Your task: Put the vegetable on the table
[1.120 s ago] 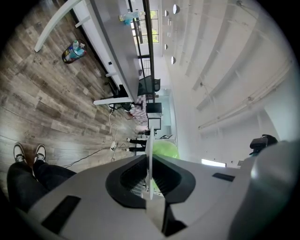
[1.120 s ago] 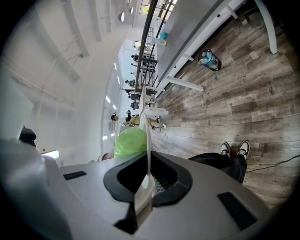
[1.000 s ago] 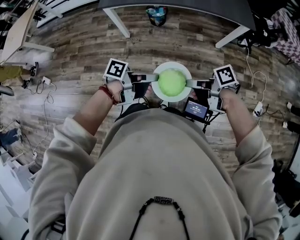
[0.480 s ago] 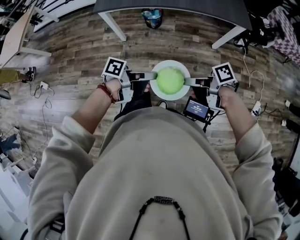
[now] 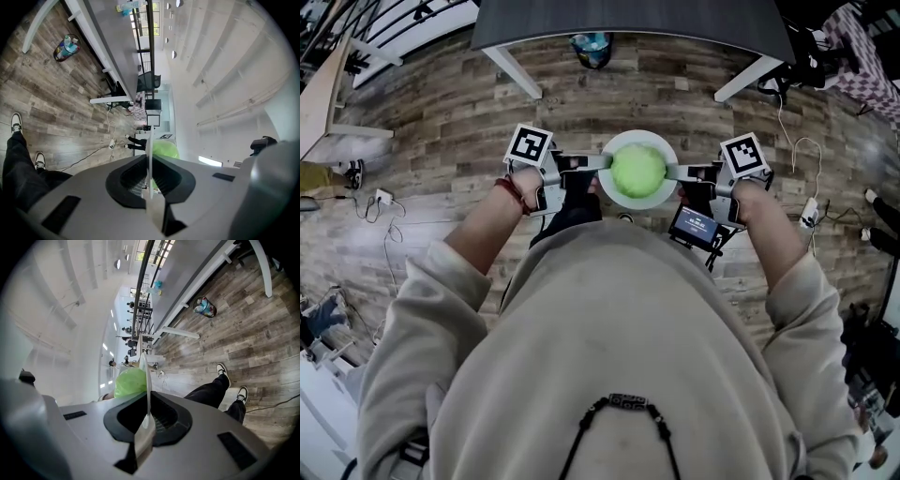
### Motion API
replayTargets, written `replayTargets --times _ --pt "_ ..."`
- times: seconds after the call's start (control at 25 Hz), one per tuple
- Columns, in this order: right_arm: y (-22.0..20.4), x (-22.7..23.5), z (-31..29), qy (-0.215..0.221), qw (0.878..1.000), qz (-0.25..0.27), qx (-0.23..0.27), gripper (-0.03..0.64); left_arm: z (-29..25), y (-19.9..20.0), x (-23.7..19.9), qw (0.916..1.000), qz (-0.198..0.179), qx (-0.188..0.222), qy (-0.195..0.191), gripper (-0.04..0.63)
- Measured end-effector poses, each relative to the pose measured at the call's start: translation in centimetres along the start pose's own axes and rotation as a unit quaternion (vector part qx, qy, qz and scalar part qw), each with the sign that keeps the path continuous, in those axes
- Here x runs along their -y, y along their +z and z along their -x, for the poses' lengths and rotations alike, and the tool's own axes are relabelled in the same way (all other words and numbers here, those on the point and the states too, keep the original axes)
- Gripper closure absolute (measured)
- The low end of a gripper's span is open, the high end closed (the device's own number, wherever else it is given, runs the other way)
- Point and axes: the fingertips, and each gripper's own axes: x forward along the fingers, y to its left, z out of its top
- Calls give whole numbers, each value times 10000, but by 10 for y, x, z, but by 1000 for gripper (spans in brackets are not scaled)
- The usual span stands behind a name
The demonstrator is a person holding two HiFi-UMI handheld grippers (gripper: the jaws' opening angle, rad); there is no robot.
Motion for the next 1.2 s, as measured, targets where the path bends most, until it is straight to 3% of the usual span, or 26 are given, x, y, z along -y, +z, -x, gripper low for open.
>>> replayTargets --times 0.64,0.84,1.2 --pt "115 -19 -48 -51 9996 -210 206 588 56 117 -1 9997 -16 -220 -45 566" --pt "178 -47 -104 -7 9997 -178 143 586 121 175 3 9997 44 -209 -91 566" --pt "187 -44 -113 48 9999 25 127 588 129 182 0 9998 -182 -40 -74 566"
